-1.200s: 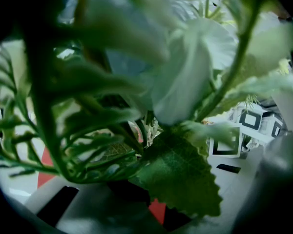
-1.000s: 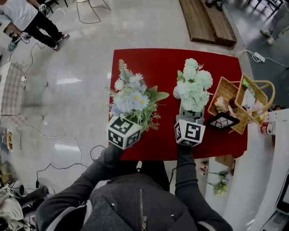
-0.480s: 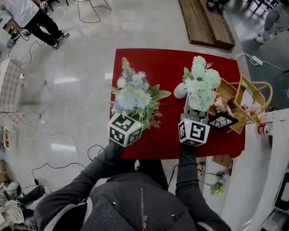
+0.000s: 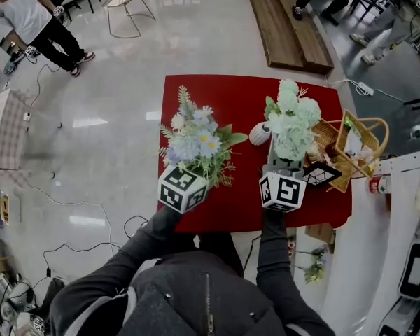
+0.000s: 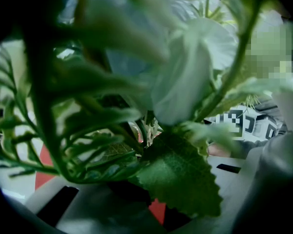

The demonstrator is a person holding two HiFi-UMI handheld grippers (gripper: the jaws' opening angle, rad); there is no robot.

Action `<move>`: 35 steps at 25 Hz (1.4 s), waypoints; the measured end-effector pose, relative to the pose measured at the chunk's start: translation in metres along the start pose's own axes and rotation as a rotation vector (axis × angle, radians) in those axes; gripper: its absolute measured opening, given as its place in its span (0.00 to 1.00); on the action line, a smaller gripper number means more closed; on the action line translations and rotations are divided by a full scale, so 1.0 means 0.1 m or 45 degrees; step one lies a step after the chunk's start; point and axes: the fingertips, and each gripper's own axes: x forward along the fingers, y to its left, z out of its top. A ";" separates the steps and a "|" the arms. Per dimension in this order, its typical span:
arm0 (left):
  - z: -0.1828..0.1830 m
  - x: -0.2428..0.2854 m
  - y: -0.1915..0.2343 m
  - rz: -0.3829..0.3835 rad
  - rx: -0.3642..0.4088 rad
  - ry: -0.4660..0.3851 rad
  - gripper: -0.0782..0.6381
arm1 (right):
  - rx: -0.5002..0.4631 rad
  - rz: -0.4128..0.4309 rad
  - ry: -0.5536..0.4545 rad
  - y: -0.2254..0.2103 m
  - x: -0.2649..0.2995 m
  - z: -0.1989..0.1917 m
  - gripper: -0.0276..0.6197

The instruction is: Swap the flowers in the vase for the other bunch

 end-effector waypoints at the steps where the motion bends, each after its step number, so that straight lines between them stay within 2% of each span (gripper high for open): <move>1: 0.00 0.00 0.00 -0.002 -0.001 -0.001 0.15 | -0.002 -0.003 0.004 -0.01 0.00 0.02 0.12; 13: -0.01 0.01 -0.03 -0.027 -0.004 -0.002 0.15 | 0.034 -0.063 -0.021 -0.16 -0.13 0.31 0.12; 25: -0.02 -0.02 0.02 -0.051 0.004 0.009 0.15 | -0.023 -0.101 -0.067 -0.17 -0.29 0.65 0.12; 35: -0.05 0.00 -0.05 -0.091 0.016 0.030 0.15 | 0.028 -0.189 0.031 -0.23 -0.61 0.40 0.12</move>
